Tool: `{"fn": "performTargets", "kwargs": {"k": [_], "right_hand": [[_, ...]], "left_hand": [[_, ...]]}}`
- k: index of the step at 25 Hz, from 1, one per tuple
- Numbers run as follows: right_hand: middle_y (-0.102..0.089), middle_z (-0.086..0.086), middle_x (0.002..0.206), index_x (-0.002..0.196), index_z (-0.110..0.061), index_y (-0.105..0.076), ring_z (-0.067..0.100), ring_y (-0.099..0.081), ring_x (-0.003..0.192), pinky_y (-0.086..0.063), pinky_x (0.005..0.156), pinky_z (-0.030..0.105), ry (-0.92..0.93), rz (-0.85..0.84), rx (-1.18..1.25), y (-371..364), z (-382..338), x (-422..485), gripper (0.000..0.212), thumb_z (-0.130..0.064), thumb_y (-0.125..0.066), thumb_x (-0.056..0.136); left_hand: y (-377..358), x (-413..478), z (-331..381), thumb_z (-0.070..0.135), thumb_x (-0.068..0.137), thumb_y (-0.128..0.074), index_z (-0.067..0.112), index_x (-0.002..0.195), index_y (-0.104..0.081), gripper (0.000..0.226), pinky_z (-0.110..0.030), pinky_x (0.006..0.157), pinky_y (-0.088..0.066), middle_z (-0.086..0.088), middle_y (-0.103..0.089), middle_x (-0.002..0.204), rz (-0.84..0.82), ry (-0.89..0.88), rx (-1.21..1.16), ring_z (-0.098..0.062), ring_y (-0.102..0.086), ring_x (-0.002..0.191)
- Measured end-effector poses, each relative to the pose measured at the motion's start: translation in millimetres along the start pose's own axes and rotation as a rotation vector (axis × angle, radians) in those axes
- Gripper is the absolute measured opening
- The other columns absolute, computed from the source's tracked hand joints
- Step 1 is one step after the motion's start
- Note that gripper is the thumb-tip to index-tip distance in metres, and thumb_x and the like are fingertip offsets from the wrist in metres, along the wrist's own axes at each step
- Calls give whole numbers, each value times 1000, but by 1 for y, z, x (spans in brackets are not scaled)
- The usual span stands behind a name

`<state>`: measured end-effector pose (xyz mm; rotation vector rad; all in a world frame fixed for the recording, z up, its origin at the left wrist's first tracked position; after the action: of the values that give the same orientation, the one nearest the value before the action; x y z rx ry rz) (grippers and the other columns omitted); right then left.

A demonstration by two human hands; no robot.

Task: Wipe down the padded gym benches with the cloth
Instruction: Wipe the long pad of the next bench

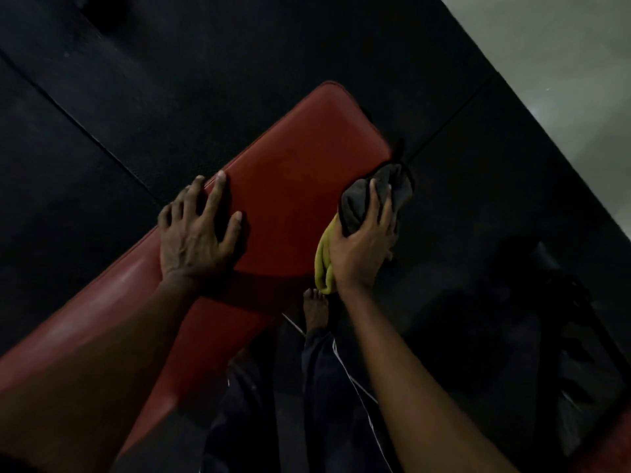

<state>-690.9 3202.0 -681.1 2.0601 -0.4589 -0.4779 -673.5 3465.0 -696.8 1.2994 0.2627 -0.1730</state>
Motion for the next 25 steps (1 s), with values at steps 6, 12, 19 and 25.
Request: {"fn": "performTargets", "kwargs": {"k": [6, 12, 19, 25], "right_hand": [[-7, -5, 170, 161, -27, -23, 32, -17, 154, -36, 116, 56, 126, -173, 4, -5, 19, -41, 93, -19, -72, 82], [-22, 7, 167, 156, -23, -34, 31, -24, 152, -31, 120, 52, 22, 1, 96, 8, 17, 32, 79, -16, -66, 84], [-27, 6, 165, 156, -24, -36, 38, -26, 150, -17, 126, 52, 94, -48, -95, 15, 4, 51, 76, -28, -65, 86], [-29, 1, 165, 155, -26, -39, 35, -22, 153, -13, 126, 50, 655, -321, -299, 2, -33, 44, 78, -32, -70, 83]], "left_hand": [[1, 1, 10, 52, 100, -27, 22, 160, -14, 69, -48, 122, -10, -12, -17, 164, 4, -24, -18, -28, -17, 150], [2, -1, 12, 48, 101, -30, 20, 160, -18, 66, -47, 122, -16, -10, -25, 162, 80, -28, -37, -28, -25, 148], [-2, 0, 10, 56, 100, -30, 21, 160, -18, 70, -43, 123, -13, -8, -25, 163, 84, -23, -10, -25, -24, 149], [-2, 1, 11, 56, 99, -30, 21, 160, -16, 72, -48, 121, -19, -8, -25, 162, 71, -11, -2, -27, -26, 147]]}}
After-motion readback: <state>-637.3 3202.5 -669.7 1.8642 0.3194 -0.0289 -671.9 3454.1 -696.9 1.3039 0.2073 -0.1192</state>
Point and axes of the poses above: each hand's wrist, its own x-axis towards the middle knuckle, its own y-axis out of the back of the hand, z = x × y, the point moved 4 cm from there along x, towards the middle knuckle
